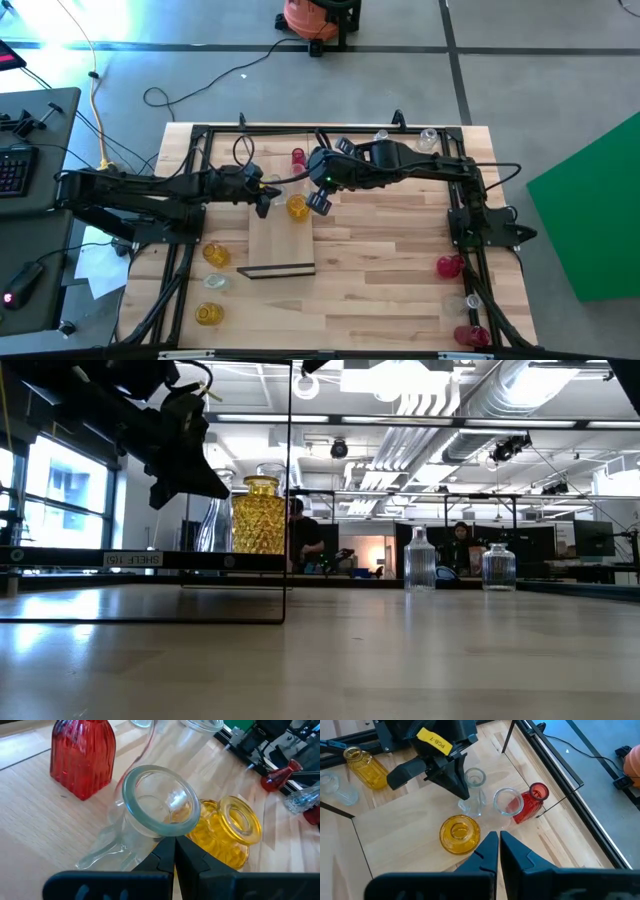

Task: Sort vases onto shelf
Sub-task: Put the transparent vase on the shelf aligned with the other transparent vase

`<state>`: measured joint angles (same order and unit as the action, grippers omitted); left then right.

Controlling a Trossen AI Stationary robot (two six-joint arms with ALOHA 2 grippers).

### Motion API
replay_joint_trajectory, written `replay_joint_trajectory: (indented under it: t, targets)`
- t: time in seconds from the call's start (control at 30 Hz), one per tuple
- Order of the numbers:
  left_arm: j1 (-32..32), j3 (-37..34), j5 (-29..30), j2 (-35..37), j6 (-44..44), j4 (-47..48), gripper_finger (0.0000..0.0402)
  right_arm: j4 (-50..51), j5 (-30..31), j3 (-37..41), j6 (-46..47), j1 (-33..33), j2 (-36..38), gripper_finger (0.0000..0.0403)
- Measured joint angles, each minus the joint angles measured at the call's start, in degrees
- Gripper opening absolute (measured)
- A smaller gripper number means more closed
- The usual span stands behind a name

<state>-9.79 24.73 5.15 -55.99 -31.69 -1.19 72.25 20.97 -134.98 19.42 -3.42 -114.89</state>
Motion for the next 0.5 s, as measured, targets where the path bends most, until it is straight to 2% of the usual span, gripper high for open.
replay_joint_trajectory:
  t: [0.5]
  targets:
    - [-0.5,0.0,1.26,0.0,0.91,0.04,0.0,-0.68,0.0,0.0,0.07,0.0,-0.02,0.0]
